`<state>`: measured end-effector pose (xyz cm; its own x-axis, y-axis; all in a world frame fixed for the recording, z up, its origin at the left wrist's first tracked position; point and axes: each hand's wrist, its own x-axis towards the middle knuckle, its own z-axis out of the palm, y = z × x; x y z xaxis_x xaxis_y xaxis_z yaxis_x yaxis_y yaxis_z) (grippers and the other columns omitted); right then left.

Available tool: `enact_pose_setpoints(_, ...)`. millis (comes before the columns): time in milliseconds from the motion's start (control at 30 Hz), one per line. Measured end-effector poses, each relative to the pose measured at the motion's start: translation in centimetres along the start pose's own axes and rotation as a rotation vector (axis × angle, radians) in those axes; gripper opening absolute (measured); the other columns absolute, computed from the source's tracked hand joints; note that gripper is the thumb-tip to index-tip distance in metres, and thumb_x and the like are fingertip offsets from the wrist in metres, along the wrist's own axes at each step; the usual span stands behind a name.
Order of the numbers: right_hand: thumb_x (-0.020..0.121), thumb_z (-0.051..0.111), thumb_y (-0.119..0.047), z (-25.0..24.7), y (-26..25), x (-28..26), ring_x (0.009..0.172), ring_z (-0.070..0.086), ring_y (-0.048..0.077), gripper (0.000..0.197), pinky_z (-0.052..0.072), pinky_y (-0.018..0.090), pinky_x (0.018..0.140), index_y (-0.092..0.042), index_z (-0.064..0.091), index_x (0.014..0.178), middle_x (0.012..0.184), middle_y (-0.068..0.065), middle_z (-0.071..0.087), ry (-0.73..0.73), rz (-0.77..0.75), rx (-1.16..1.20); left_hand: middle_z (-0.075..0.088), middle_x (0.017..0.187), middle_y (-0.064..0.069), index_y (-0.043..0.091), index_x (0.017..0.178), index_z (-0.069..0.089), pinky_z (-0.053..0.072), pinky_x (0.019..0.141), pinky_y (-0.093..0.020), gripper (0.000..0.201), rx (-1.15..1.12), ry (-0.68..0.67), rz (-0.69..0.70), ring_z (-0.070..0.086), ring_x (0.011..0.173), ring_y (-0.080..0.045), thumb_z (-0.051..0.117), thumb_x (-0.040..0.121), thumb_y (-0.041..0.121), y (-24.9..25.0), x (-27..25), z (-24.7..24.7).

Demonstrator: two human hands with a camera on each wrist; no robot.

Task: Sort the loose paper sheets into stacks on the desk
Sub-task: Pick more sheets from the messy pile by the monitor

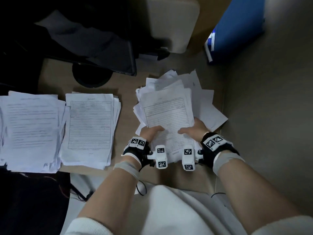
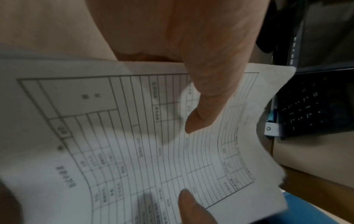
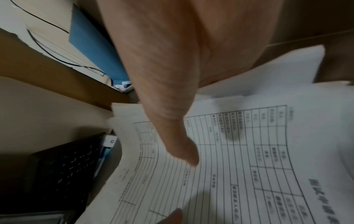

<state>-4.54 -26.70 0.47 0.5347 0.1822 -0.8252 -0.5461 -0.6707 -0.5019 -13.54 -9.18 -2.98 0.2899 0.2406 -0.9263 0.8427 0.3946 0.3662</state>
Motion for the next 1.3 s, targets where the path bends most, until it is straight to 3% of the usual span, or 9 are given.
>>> enact_pose_setpoints(133, 0.084, 0.077, -0.019, 0.5, 1.1, 0.8, 0.099, 0.067, 0.020, 0.034, 0.053, 0.030, 0.085, -0.010, 0.066, 0.115, 0.111, 0.000, 0.070, 0.013, 0.049, 0.015, 0.077, 0.093, -0.007, 0.015, 0.100, 0.074, 0.058, 0.089, -0.047, 0.048, -0.023, 0.005, -0.002, 0.074, 0.091, -0.030, 0.091, 0.056, 0.025, 0.1, 0.1, 0.0)
enact_pose_setpoints(300, 0.088, 0.069, -0.032, -1.4, -0.2, 2.8, 0.111, 0.062, 0.026, 0.032, 0.049, 0.036, 0.098, -0.016, 0.068, 0.116, 0.123, 0.008, 0.067, 0.130, -0.052, -0.141, 0.077, 0.084, -0.005, 0.020, 0.096, 0.071, 0.059, 0.081, -0.047, 0.062, 0.068, 0.140, -0.065, 0.074, 0.079, -0.031, 0.085, 0.042, 0.048, 0.2, 2.6, 0.2)
enact_pose_setpoints(467, 0.056, 0.069, -0.064, -3.1, -1.0, 7.3, 0.150, 0.001, 0.031, 0.071, 0.007, 0.049, 0.122, -0.046, 0.057, 0.123, 0.161, 0.005, 0.025, 0.088, 0.054, -0.495, 0.067, 0.106, -0.010, 0.012, 0.114, 0.060, 0.057, 0.087, -0.041, 0.071, 0.112, 0.267, -0.067, 0.067, 0.086, -0.031, 0.074, 0.053, 0.045, 3.2, 1.6, 0.7)
enact_pose_setpoints(600, 0.059, 0.074, -0.054, -4.4, -2.1, 7.6, 0.146, 0.022, 0.030, 0.044, 0.024, 0.046, 0.119, -0.045, 0.059, 0.099, 0.157, 0.003, 0.031, 0.106, 0.086, -0.503, 0.067, 0.103, -0.010, 0.012, 0.109, 0.068, 0.058, 0.082, -0.040, 0.082, 0.089, 0.375, -0.062, 0.067, 0.081, -0.030, 0.073, 0.035, 0.047, 2.8, 3.5, 0.7)
enact_pose_setpoints(733, 0.050, 0.071, -0.057, -4.1, -2.8, 7.0, 0.122, 0.051, 0.032, 0.047, 0.033, 0.048, 0.112, -0.046, 0.060, 0.094, 0.130, 0.002, 0.057, 0.141, 0.057, -0.514, 0.070, 0.087, -0.008, 0.007, 0.107, 0.065, 0.053, 0.066, -0.030, 0.057, 0.008, 0.359, -0.073, 0.066, 0.076, -0.027, 0.078, 0.058, 0.033, 3.5, 2.3, 1.4)
enact_pose_setpoints(867, 0.065, 0.078, -0.041, -3.5, -2.5, 6.3, 0.133, 0.036, 0.036, 0.058, 0.023, 0.050, 0.116, -0.035, 0.057, 0.119, 0.136, 0.006, 0.046, 0.215, 0.061, -0.525, 0.071, 0.093, -0.011, 0.007, 0.113, 0.062, 0.059, 0.071, -0.038, 0.082, -0.049, 0.409, -0.027, 0.069, 0.079, -0.030, 0.074, 0.039, 0.040, 2.4, 3.0, 1.5)
enact_pose_setpoints(1133, 0.066, 0.082, -0.044, -1.8, -2.5, 5.6, 0.134, 0.037, 0.036, 0.094, 0.029, 0.049, 0.114, -0.025, 0.028, 0.141, 0.140, 0.011, 0.045, 0.177, 0.144, -0.417, 0.070, 0.087, -0.009, 0.009, 0.099, 0.062, 0.060, 0.079, -0.043, 0.063, -0.109, 0.357, -0.028, 0.069, 0.076, -0.028, 0.083, 0.049, 0.042, 1.5, 1.8, -0.2)
enact_pose_setpoints(1200, 0.064, 0.080, -0.051, -0.9, -1.9, 5.1, 0.121, 0.053, 0.031, 0.084, 0.044, 0.047, 0.105, -0.025, 0.042, 0.135, 0.131, 0.005, 0.057, 0.087, 0.128, -0.329, 0.069, 0.083, -0.004, 0.019, 0.086, 0.059, 0.058, 0.085, -0.043, 0.036, -0.107, 0.308, 0.003, 0.069, 0.081, -0.027, 0.084, 0.068, 0.037, 0.9, 1.4, -0.4)
enact_pose_setpoints(1300, 0.079, 0.078, -0.037, 0.7, -0.9, 4.3, 0.099, 0.065, 0.022, 0.045, 0.053, 0.038, 0.092, -0.019, 0.063, 0.117, 0.115, 0.000, 0.069, 0.079, -0.001, -0.118, 0.074, 0.089, -0.005, 0.021, 0.088, 0.064, 0.059, 0.085, -0.046, 0.042, -0.092, 0.263, 0.021, 0.072, 0.085, -0.028, 0.085, 0.062, 0.045, 0.3, 1.6, -1.1)
